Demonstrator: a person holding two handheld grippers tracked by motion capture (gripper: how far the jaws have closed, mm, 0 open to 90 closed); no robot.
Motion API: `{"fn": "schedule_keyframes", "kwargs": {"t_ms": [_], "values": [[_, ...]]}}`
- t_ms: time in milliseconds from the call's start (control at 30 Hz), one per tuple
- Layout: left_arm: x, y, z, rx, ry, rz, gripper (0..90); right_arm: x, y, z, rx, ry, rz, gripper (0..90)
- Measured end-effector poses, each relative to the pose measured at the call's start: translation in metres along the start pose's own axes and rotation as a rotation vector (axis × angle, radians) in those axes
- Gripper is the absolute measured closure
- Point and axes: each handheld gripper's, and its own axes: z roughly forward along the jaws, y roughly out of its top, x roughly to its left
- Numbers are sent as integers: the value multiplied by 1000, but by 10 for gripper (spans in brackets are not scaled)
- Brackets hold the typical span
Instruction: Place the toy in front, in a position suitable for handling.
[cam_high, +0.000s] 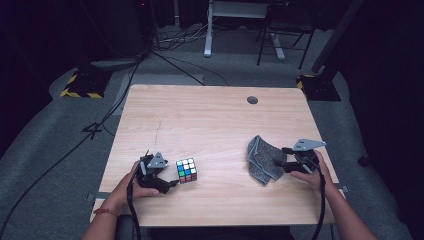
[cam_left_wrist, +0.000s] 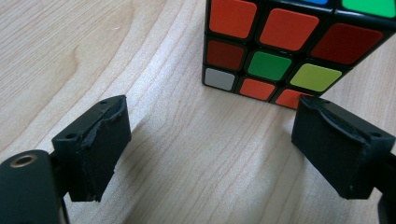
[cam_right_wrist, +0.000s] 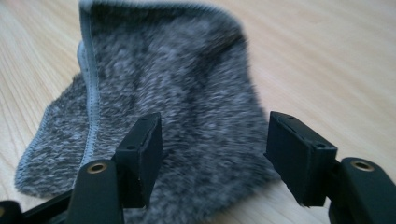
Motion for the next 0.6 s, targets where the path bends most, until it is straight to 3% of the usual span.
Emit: {"fn": "schedule_keyframes", "kwargs": {"t_ms": [133, 233, 467, 567, 600], "values": [[0, 0, 0, -1, 0, -1, 123, 8, -3, 18, 71, 35, -21, 333], [0, 0, 0, -1, -1, 0, 122, 12, -3, 18, 70, 37, -37, 333], [-1, 0, 0, 0, 3, -4, 123, 23, -8, 16, 51, 93, -54, 333], [-4, 3, 1, 10, 16, -18, 122, 34, -7, 14, 58, 134, -89, 331], [-10, 7, 4, 19, 17, -18, 123, 37, -7, 14, 65, 146, -103, 330]]}}
